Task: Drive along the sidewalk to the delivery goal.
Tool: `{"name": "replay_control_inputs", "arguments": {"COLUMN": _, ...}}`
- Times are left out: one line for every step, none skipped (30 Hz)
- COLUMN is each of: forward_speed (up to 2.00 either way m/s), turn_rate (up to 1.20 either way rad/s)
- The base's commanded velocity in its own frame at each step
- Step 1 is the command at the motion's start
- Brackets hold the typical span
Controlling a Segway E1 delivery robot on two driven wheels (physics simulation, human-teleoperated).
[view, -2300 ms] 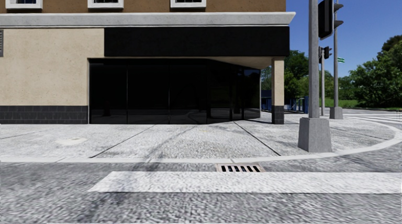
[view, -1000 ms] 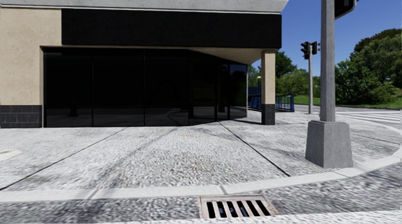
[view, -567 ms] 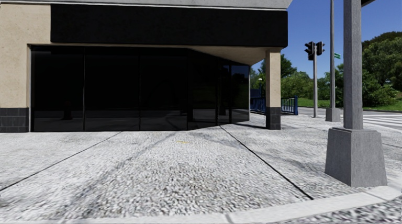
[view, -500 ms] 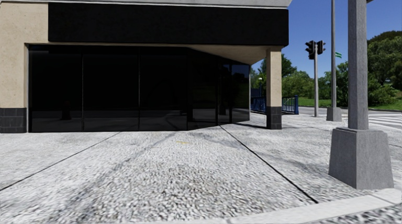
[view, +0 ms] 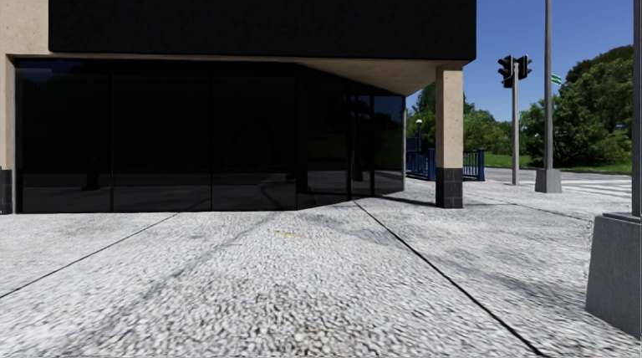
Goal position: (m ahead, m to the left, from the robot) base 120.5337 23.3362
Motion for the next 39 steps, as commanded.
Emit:
{"name": "replay_control_inputs", "arguments": {"forward_speed": 0.97, "turn_rate": 0.0}}
{"name": "replay_control_inputs", "arguments": {"forward_speed": 0.97, "turn_rate": 0.0}}
{"name": "replay_control_inputs", "arguments": {"forward_speed": 0.97, "turn_rate": 0.0}}
{"name": "replay_control_inputs", "arguments": {"forward_speed": 0.97, "turn_rate": 0.0}}
{"name": "replay_control_inputs", "arguments": {"forward_speed": 0.97, "turn_rate": 0.0}}
{"name": "replay_control_inputs", "arguments": {"forward_speed": 0.97, "turn_rate": 0.0}}
{"name": "replay_control_inputs", "arguments": {"forward_speed": 0.97, "turn_rate": 0.0}}
{"name": "replay_control_inputs", "arguments": {"forward_speed": 0.97, "turn_rate": 0.0}}
{"name": "replay_control_inputs", "arguments": {"forward_speed": 0.98, "turn_rate": -0.23}}
{"name": "replay_control_inputs", "arguments": {"forward_speed": 0.98, "turn_rate": -0.24}}
{"name": "replay_control_inputs", "arguments": {"forward_speed": 0.98, "turn_rate": -0.24}}
{"name": "replay_control_inputs", "arguments": {"forward_speed": 0.98, "turn_rate": -0.24}}
{"name": "replay_control_inputs", "arguments": {"forward_speed": 0.98, "turn_rate": -0.24}}
{"name": "replay_control_inputs", "arguments": {"forward_speed": 0.97, "turn_rate": -0.24}}
{"name": "replay_control_inputs", "arguments": {"forward_speed": 0.97, "turn_rate": -0.24}}
{"name": "replay_control_inputs", "arguments": {"forward_speed": 0.97, "turn_rate": -0.24}}
{"name": "replay_control_inputs", "arguments": {"forward_speed": 0.97, "turn_rate": -0.24}}
{"name": "replay_control_inputs", "arguments": {"forward_speed": 0.97, "turn_rate": -0.24}}
{"name": "replay_control_inputs", "arguments": {"forward_speed": 0.96, "turn_rate": -0.25}}
{"name": "replay_control_inputs", "arguments": {"forward_speed": 0.96, "turn_rate": -0.25}}
{"name": "replay_control_inputs", "arguments": {"forward_speed": 0.96, "turn_rate": -0.28}}
{"name": "replay_control_inputs", "arguments": {"forward_speed": 0.96, "turn_rate": -0.28}}
{"name": "replay_control_inputs", "arguments": {"forward_speed": 0.96, "turn_rate": -0.35}}
{"name": "replay_control_inputs", "arguments": {"forward_speed": 0.95, "turn_rate": -0.38}}
{"name": "replay_control_inputs", "arguments": {"forward_speed": 0.94, "turn_rate": -0.38}}
{"name": "replay_control_inputs", "arguments": {"forward_speed": 0.94, "turn_rate": -0.38}}
{"name": "replay_control_inputs", "arguments": {"forward_speed": 0.93, "turn_rate": -0.39}}
{"name": "replay_control_inputs", "arguments": {"forward_speed": 0.92, "turn_rate": -0.39}}
{"name": "replay_control_inputs", "arguments": {"forward_speed": 0.92, "turn_rate": -0.39}}
{"name": "replay_control_inputs", "arguments": {"forward_speed": 0.91, "turn_rate": -0.39}}
{"name": "replay_control_inputs", "arguments": {"forward_speed": 0.91, "turn_rate": -0.39}}
{"name": "replay_control_inputs", "arguments": {"forward_speed": 0.9, "turn_rate": -0.43}}
{"name": "replay_control_inputs", "arguments": {"forward_speed": 0.89, "turn_rate": -0.54}}
{"name": "replay_control_inputs", "arguments": {"forward_speed": 0.88, "turn_rate": -0.6}}
{"name": "replay_control_inputs", "arguments": {"forward_speed": 0.88, "turn_rate": -0.6}}
{"name": "replay_control_inputs", "arguments": {"forward_speed": 0.88, "turn_rate": -0.63}}
{"name": "replay_control_inputs", "arguments": {"forward_speed": 0.87, "turn_rate": -0.64}}
{"name": "replay_control_inputs", "arguments": {"forward_speed": 0.87, "turn_rate": -0.64}}
{"name": "replay_control_inputs", "arguments": {"forward_speed": 0.86, "turn_rate": -0.64}}
